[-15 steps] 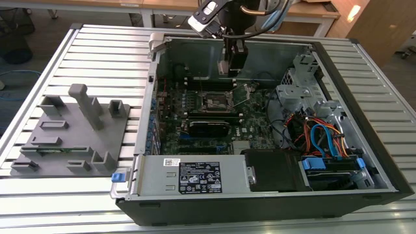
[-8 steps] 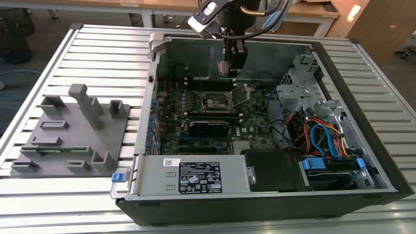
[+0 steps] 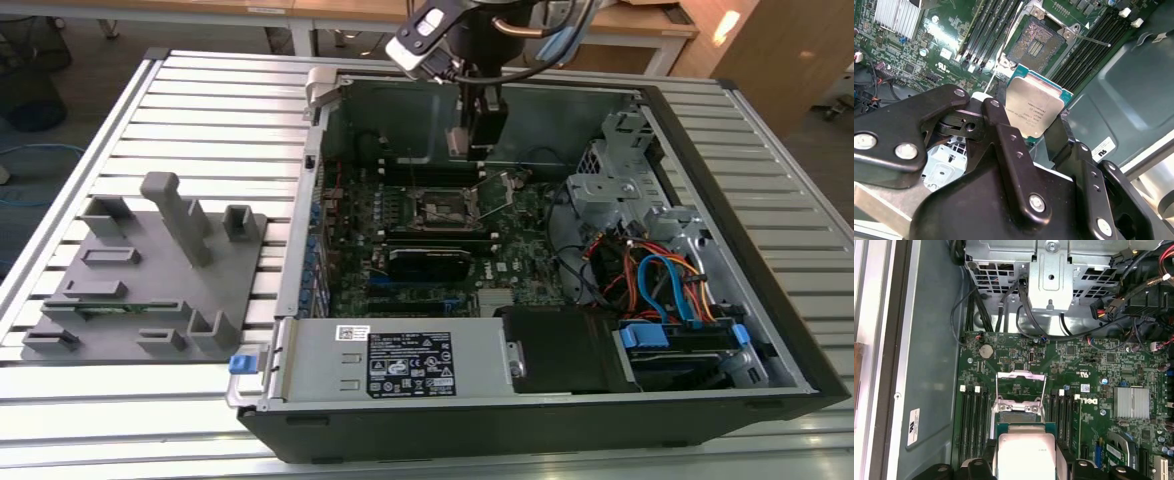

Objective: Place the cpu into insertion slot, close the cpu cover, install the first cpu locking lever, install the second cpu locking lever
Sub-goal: 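Place the cpu into insertion slot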

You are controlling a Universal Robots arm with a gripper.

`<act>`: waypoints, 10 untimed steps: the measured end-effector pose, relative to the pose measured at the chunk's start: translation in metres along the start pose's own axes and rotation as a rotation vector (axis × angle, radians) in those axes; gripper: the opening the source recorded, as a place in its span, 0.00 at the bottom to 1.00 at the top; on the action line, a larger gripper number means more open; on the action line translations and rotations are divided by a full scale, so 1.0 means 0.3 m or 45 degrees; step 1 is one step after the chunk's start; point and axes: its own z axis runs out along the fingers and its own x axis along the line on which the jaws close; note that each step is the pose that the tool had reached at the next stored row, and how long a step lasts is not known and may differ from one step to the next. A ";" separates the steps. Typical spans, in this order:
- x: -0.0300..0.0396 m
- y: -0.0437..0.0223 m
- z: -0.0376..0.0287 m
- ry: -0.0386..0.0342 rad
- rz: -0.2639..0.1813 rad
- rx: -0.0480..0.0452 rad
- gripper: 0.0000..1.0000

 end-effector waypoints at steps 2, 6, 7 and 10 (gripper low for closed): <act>0.000 0.000 0.004 -0.0004 0.005 0.000 0.54; 0.000 -0.001 0.011 -0.0005 0.006 0.000 0.54; 0.000 -0.001 0.013 -0.0005 0.006 0.000 0.54; 0.000 -0.002 0.021 -0.0006 0.006 0.000 0.54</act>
